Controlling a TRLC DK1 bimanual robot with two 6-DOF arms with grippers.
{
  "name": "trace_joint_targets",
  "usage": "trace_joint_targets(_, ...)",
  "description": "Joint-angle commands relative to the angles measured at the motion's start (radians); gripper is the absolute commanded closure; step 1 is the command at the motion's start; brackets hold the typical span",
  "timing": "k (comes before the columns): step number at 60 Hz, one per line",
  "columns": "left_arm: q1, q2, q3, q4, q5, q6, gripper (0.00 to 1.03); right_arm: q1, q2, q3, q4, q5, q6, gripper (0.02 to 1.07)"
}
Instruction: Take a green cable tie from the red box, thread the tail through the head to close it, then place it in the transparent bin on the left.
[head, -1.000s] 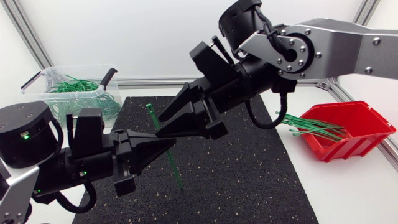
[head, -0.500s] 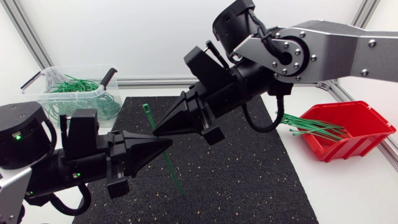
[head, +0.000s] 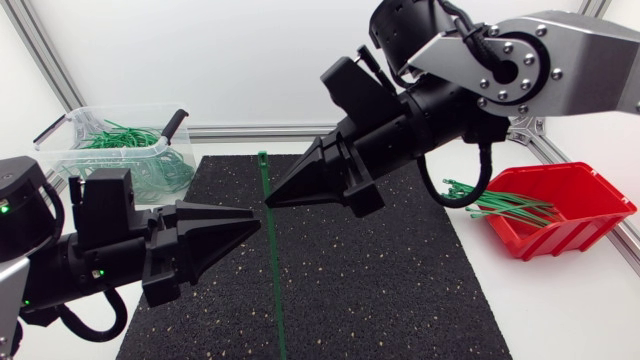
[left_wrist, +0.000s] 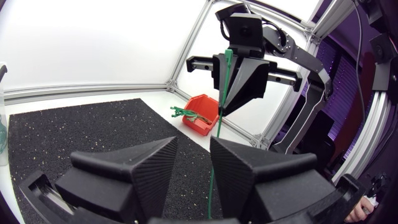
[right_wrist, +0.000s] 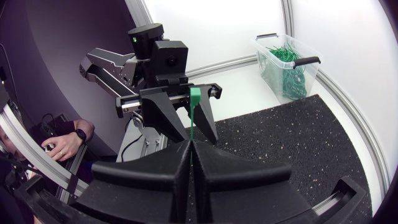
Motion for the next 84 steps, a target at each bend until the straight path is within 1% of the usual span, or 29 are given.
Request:
trace_joint_targets(1, 0.03, 0.008, 0.035, 0.02, 0.027, -0.01, 0.6, -0.003, -0.027, -0.012, -0.04, 0.013, 0.035, 1.01)
trace_joint_targets(6, 0.073, 0.011, 0.047, 0.037, 0.072, -0.015, 0.6, -0.003, -0.028, -0.008, -0.084, 0.029, 0.044, 1.01)
trace_joint_targets(12, 0.136, 0.052, 0.052, 0.101, 0.154, -0.075, 0.6, -0.004, -0.025, 0.002, -0.134, 0.047, 0.072, 1.01)
trace_joint_targets(21, 0.169, 0.135, 0.083, 0.118, 0.265, -0.119, 0.6, -0.007, -0.005, 0.003, -0.186, 0.047, 0.075, 1.01)
trace_joint_targets(22, 0.169, 0.147, 0.087, 0.121, 0.274, -0.119, 0.58, -0.009, -0.002, 0.005, -0.189, 0.047, 0.075, 1.01)
trace_joint_targets(25, 0.168, 0.183, 0.092, 0.14, 0.297, -0.119, 0.49, -0.013, 0.009, 0.005, -0.195, 0.047, 0.076, 1.01)
trace_joint_targets(29, 0.162, 0.221, 0.092, 0.163, 0.316, -0.119, 0.47, -0.018, 0.033, 0.006, -0.203, 0.046, 0.076, 1.01)
trace_joint_targets(33, 0.145, 0.247, 0.09, 0.189, 0.322, -0.119, 0.39, -0.026, 0.059, 0.003, -0.204, 0.036, 0.076, 1.01)
trace_joint_targets(36, 0.134, 0.264, 0.09, 0.198, 0.331, -0.119, 0.37, -0.032, 0.084, 0.003, -0.204, 0.024, 0.073, 1.01)
trace_joint_targets(38, 0.128, 0.27, 0.09, 0.204, 0.334, -0.119, 0.33, -0.039, 0.098, 0.005, -0.203, 0.015, 0.072, 1.01)
trace_joint_targets(40, 0.125, 0.278, 0.09, 0.21, 0.34, -0.119, 0.32, -0.047, 0.112, 0.008, -0.203, 0.006, 0.069, 1.01)
trace_joint_targets(48, 0.12, 0.304, 0.092, 0.227, 0.368, -0.121, 0.31, -0.067, 0.155, 0.015, -0.192, -0.031, 0.058, 1.01)
trace_joint_targets(51, 0.117, 0.316, 0.095, 0.232, 0.375, -0.121, 0.27, -0.072, 0.171, 0.017, -0.189, -0.054, 0.05, 1.01)
trace_joint_targets(60, 0.114, 0.347, 0.099, 0.253, 0.398, -0.135, 0.27, -0.081, 0.187, 0.011, -0.166, -0.109, 0.027, 1.01)
trace_joint_targets(71, 0.111, 0.414, 0.121, 0.267, 0.426, -0.142, 0.27, -0.073, 0.185, -0.006, -0.134, -0.122, 0.02, 1.01)
trace_joint_targets(84, 0.11, 0.43, 0.124, 0.298, 0.426, -0.17, 0.28, -0.07, 0.205, -0.009, -0.115, -0.125, 0.018, 1.01)
